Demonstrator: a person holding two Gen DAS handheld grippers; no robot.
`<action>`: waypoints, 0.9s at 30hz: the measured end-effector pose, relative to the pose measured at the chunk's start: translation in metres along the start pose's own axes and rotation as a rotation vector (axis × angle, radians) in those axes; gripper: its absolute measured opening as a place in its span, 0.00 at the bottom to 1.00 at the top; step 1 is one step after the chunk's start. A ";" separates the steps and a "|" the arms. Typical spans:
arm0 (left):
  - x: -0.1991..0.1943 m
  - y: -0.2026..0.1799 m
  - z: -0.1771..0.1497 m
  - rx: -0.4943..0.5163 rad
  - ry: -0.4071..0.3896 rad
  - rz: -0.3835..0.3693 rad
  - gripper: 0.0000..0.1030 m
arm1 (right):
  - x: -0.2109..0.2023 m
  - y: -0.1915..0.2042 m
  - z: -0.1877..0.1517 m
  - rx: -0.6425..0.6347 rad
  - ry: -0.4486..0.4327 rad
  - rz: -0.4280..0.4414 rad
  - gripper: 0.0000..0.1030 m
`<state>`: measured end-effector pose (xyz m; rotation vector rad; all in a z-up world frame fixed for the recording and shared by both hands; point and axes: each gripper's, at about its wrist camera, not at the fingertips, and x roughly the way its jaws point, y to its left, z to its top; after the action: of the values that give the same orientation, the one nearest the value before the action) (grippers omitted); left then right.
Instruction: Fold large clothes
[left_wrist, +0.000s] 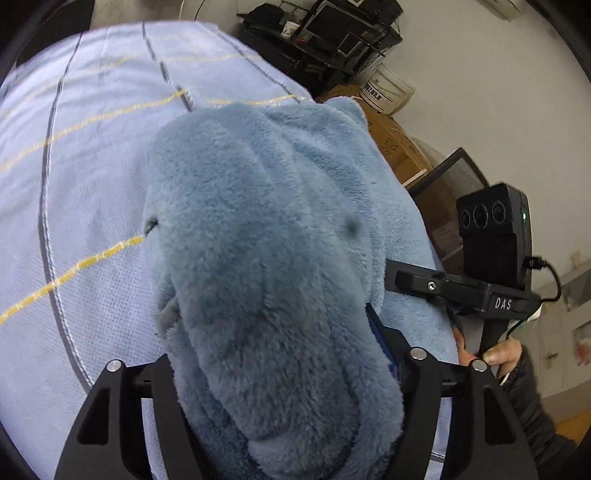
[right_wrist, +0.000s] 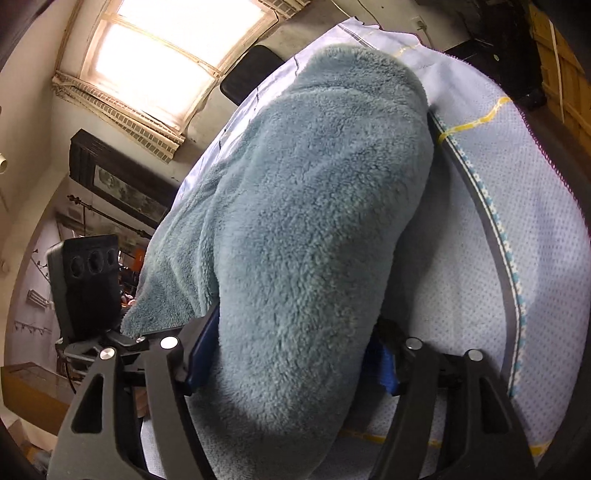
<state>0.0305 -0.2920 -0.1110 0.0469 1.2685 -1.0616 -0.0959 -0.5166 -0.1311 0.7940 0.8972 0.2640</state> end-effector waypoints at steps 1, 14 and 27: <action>0.002 0.005 0.001 -0.019 0.005 -0.016 0.72 | 0.000 0.001 0.000 0.001 0.001 -0.003 0.66; -0.045 -0.054 -0.036 0.095 -0.185 0.289 0.83 | -0.067 0.069 -0.025 -0.119 -0.210 -0.317 0.85; -0.105 -0.116 -0.103 0.181 -0.444 0.470 0.95 | -0.107 0.141 -0.098 -0.222 -0.356 -0.356 0.92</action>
<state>-0.1144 -0.2334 -0.0075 0.2237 0.7081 -0.7204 -0.2224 -0.4249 -0.0027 0.4453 0.6435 -0.0898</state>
